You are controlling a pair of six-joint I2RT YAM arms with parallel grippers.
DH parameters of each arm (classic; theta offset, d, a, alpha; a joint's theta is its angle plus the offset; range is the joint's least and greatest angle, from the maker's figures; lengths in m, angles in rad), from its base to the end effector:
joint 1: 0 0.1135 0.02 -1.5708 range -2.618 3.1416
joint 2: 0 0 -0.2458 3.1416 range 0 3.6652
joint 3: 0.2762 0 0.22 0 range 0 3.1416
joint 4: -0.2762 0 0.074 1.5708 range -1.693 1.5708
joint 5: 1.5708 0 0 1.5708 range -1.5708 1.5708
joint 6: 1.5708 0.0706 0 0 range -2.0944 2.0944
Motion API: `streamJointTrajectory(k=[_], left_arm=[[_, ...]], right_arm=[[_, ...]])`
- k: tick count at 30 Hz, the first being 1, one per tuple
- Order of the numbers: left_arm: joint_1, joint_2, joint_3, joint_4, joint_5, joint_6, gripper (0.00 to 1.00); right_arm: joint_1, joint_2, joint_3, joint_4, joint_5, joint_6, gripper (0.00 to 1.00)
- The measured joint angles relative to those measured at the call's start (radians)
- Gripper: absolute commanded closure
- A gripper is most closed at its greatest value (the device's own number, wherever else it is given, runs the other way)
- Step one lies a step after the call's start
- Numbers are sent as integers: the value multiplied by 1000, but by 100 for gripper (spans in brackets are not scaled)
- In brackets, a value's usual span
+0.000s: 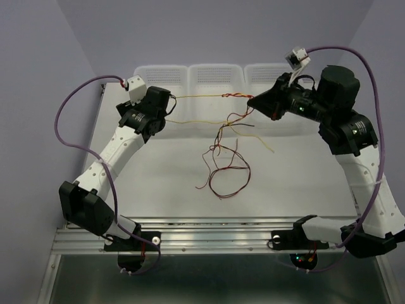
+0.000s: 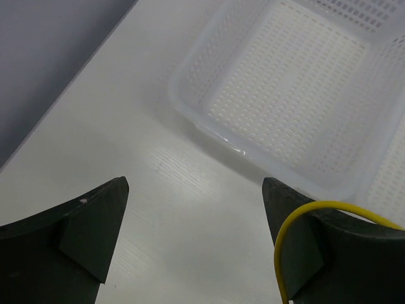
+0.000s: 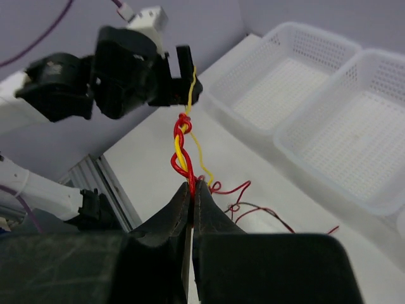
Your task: Untangle the cables
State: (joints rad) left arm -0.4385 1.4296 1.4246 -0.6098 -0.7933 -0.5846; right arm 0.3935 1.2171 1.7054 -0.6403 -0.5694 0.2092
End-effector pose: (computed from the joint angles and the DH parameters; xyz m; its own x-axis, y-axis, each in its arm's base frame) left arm 0.2914 -0.0811 0.3445 -0.3090 -0.2827 -0.9081 -0.4794 0.8709 -0.1080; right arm 0.1937 0.1216 0.4762 -0.3061 0.0623 -0.9500 -0.7683 0.5731 0.2851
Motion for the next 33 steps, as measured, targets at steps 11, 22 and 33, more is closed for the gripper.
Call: streamJointTrajectory(k=[11, 22, 33], left_arm=[[4, 72, -79, 40, 38, -27, 1], [8, -137, -322, 244, 295, 27, 1], [-17, -593, -698, 605, 777, 82, 1]], right_arm=[[-2, 44, 424, 87, 82, 30, 99], [-2, 19, -190, 203, 86, 206, 99], [-6, 51, -407, 84, 268, 299, 99]])
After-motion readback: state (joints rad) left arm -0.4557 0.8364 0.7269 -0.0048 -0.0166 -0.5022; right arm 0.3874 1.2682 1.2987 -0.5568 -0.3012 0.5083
